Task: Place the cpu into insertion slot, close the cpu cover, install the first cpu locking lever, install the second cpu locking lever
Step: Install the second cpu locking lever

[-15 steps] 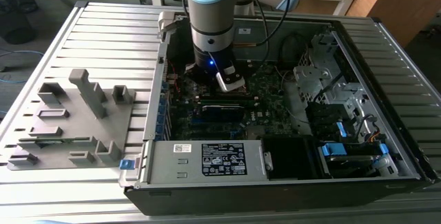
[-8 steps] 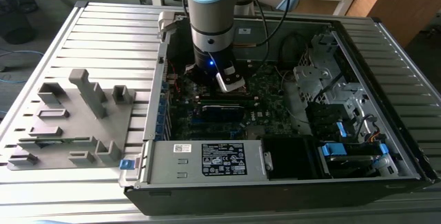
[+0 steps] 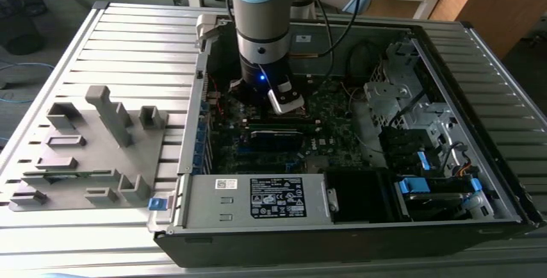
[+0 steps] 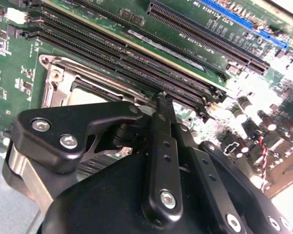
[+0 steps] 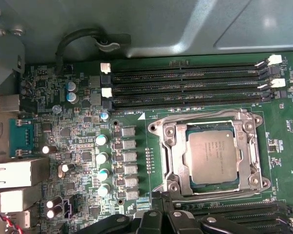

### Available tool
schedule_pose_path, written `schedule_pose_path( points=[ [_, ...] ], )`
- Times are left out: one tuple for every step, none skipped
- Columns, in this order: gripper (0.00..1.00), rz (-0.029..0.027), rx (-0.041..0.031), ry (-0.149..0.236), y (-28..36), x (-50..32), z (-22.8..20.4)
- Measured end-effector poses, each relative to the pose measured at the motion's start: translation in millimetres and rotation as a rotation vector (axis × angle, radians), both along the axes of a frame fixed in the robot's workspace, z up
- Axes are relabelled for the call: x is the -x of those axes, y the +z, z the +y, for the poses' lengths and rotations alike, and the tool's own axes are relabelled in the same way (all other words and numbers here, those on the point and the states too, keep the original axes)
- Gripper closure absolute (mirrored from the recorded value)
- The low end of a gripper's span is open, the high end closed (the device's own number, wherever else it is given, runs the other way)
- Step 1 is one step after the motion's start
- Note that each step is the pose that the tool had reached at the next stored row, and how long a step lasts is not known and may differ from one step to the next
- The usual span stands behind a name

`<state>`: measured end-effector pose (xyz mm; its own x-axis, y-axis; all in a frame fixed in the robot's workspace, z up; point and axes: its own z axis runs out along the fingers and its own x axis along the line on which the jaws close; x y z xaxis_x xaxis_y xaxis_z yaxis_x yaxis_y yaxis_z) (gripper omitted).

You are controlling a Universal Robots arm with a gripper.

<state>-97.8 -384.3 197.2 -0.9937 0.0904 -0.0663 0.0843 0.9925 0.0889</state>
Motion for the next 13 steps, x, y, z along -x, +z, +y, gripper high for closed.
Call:
schedule_pose_path(
  points=[
    [0.89, 0.0001, 0.0001, 0.0, 1.0, 0.0, 0.0],
    [0.89, -0.0001, -0.0001, 0.0, 1.8, 0.0, 0.0],
    [0.89, -0.0002, 0.0006, 0.0, 2.1, -0.1, 0.1],
    [0.89, -0.0004, 0.0025, 0.0, 2.0, -0.1, 0.2],
    [0.89, -0.0003, 0.0051, 0.0, 2.1, 0.0, 0.1],
    [0.89, -0.0001, 0.0073, 0.0, 2.1, 0.0, 0.1],
    [0.89, 0.0, 0.0086, 0.0, 2.1, 0.0, 0.0],
    [0.89, -0.0001, 0.0086, 0.0, 2.1, 0.0, 0.0],
    [0.89, 0.0, 0.008, 0.0, 2.2, 0.0, 0.0],
    [0.89, 0.0, 0.0058, 0.0, 2.1, 0.0, 0.0],
    [0.89, -0.0002, 0.0001, 0.0, 2.0, 0.0, 0.1],
    [0.89, -0.0003, -0.0068, 0.0, 1.9, 0.0, 0.1],
    [0.89, -0.0003, -0.0136, 0.0, 1.7, 0.0, 0.1]
  ],
)
